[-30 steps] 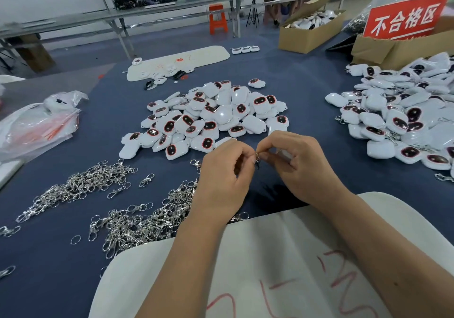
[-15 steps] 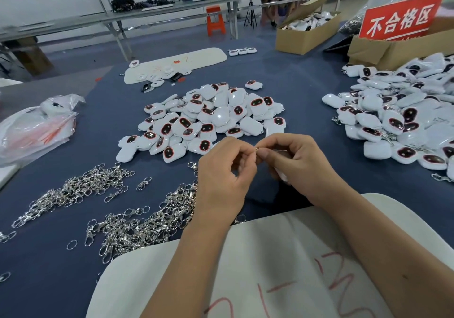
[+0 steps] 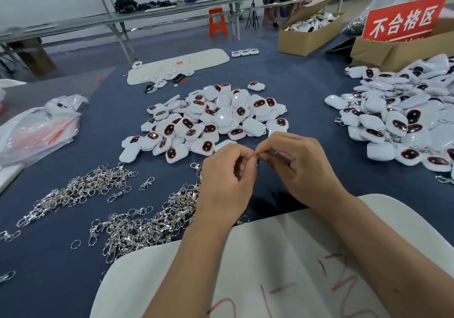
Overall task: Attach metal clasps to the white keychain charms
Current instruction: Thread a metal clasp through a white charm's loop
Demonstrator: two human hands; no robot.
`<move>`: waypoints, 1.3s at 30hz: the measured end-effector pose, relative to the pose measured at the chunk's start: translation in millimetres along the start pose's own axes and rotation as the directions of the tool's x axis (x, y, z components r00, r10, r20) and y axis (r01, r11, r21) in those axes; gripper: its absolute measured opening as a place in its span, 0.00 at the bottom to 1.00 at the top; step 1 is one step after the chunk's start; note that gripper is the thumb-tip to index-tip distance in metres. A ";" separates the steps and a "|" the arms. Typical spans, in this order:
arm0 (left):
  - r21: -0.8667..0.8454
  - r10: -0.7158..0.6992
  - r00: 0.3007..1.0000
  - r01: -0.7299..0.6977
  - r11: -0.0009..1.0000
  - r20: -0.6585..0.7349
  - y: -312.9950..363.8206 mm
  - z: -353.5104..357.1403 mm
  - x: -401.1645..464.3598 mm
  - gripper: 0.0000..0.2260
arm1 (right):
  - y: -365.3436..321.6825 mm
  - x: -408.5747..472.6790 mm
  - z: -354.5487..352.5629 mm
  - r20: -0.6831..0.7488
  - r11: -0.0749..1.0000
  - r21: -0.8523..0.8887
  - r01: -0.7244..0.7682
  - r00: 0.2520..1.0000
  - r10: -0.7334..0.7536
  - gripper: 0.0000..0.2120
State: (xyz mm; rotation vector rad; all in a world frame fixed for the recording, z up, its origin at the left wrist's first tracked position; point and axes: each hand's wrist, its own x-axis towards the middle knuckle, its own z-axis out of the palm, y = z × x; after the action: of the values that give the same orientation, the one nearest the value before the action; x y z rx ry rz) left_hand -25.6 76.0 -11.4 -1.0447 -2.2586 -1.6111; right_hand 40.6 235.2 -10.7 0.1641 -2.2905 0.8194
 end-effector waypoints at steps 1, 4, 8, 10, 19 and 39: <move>0.001 -0.003 1.000 0.003 1.000 0.000 -0.1 0.2 0.1 0.05 | 0.0 0.1 0.3 -0.006 1.000 -0.018 0.009 1.000 -0.009 0.05; -0.003 0.004 1.000 -0.004 1.000 -0.010 0.2 -0.1 1.1 0.04 | -0.2 -0.4 2.8 -0.031 1.000 0.005 -0.003 1.000 0.003 0.05; -0.002 0.044 0.998 -0.044 0.999 -0.045 0.6 -0.3 2.3 0.05 | 0.0 -1.3 7.0 0.115 0.876 0.364 -0.315 0.949 0.294 0.08; -0.003 0.068 0.997 -0.069 0.998 -0.046 1.3 0.0 2.4 0.04 | 0.9 -0.9 4.7 0.191 0.801 0.455 -0.390 0.921 0.340 0.09; 0.003 0.112 0.993 -0.112 0.994 -0.046 0.6 -0.2 3.1 0.05 | -5.2 -3.4 1.5 0.059 0.863 0.414 -0.288 0.955 0.290 0.09; -0.008 0.057 0.997 -0.057 0.998 -0.048 3.4 7.1 2.0 0.06 | -15.8 -3.8 7.5 -0.074 0.876 0.432 -0.216 0.959 0.273 0.09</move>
State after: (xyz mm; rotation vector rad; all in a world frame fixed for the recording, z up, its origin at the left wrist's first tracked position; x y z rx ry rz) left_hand -23.2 83.8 -10.6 -1.0522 -2.1732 -1.6073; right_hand 44.5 217.8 -9.3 0.0067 -2.0044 1.4119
